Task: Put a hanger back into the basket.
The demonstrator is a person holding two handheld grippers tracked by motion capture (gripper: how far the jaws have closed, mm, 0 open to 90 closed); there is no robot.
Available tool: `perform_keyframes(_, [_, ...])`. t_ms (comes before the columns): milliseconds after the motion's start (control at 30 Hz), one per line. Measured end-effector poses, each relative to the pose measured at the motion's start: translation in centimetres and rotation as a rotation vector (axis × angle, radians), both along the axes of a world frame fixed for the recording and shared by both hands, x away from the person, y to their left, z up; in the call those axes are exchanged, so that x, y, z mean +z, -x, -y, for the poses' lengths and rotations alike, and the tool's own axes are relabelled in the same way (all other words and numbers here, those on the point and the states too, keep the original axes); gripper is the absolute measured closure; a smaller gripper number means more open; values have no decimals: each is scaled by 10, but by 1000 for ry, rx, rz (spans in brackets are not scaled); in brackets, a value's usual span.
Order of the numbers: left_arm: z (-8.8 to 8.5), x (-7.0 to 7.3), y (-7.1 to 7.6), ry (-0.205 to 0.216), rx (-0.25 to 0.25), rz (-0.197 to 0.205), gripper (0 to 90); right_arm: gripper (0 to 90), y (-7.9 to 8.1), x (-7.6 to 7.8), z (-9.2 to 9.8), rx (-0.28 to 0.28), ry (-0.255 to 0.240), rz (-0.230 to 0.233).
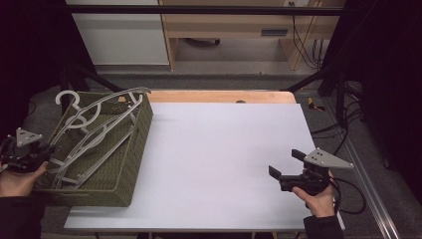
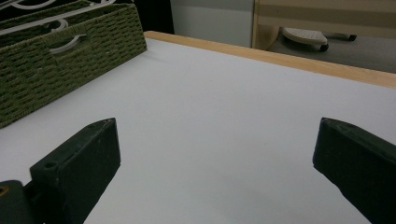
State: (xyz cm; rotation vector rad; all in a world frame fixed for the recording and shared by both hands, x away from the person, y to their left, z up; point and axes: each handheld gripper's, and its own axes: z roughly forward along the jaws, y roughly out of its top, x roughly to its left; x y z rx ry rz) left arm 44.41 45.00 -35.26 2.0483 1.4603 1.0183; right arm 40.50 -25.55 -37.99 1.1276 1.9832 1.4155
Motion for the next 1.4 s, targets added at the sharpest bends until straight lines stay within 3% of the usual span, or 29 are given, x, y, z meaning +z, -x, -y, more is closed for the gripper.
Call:
perform_keyframes(133, [-5, -1, 2, -14, 10, -13, 827, 12, 0, 0, 0, 0, 1, 0])
perform_keyframes(400, [-15, -5, 6, 4, 21, -19, 827, 12, 0, 0, 0, 0, 2, 0])
perform_keyframes(667, [-18, -8, 5, -21, 36, -31, 827, 12, 0, -1, 0, 5, 4, -2])
perform_keyframes(833, [-11, -11, 2, -49, 35, -52, 827, 12, 0, -1, 0, 4, 5, -5])
perform_keyframes(1200, [4, -22, 2, -14, 61, -108, 824, 12, -1, -2, -1, 7, 8, -8])
perform_keyframes(1400, [11, -23, 2, -7, 46, -110, 820, 12, -1, -2, -1, 6, 8, -9])
